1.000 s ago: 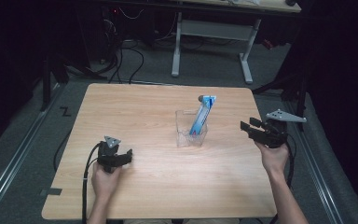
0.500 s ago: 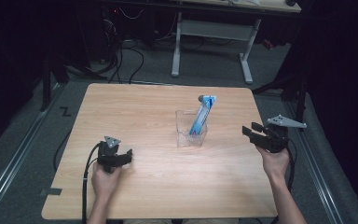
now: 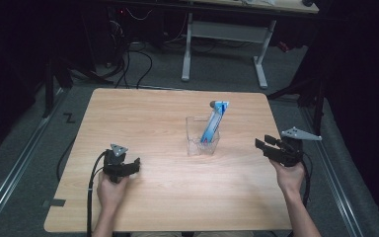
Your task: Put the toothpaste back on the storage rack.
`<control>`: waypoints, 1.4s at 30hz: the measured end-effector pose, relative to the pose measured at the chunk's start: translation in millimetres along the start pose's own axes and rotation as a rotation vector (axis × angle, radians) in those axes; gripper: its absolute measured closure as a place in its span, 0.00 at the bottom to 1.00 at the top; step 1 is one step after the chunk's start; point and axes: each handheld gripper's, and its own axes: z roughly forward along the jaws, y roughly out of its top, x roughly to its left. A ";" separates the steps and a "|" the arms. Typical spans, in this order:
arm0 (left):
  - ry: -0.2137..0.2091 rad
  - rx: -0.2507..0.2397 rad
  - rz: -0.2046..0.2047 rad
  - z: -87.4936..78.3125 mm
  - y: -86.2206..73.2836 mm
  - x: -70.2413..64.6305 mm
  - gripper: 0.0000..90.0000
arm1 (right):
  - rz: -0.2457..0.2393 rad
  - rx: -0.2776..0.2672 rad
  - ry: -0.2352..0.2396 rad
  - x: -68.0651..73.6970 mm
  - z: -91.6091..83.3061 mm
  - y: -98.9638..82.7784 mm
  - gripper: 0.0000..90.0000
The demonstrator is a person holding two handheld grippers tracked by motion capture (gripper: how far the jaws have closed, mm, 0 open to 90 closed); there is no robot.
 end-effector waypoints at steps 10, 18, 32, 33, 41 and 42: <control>0.000 0.000 0.000 0.0 0.0 0.0 0.27 | 0.018 0.022 0.009 -1.9 5.6 -12.3 0.59; 0.000 0.000 0.000 0.0 0.0 0.0 0.27 | 0.030 0.029 0.010 -3.1 8.7 -20.5 0.59; 0.000 0.000 0.000 0.0 0.0 0.0 0.27 | 0.048 0.044 0.007 -4.3 16.3 -38.3 0.59; -0.001 0.001 -0.002 -0.1 0.0 -0.1 0.27 | 0.050 0.046 0.007 -4.2 16.4 -38.9 0.59; 0.000 0.000 0.000 0.0 0.0 0.0 0.27 | 0.046 0.059 0.005 -3.8 22.2 -46.2 0.60; 0.000 0.000 0.000 0.0 0.0 0.0 0.27 | 0.044 0.058 0.004 -3.2 22.7 -46.6 0.60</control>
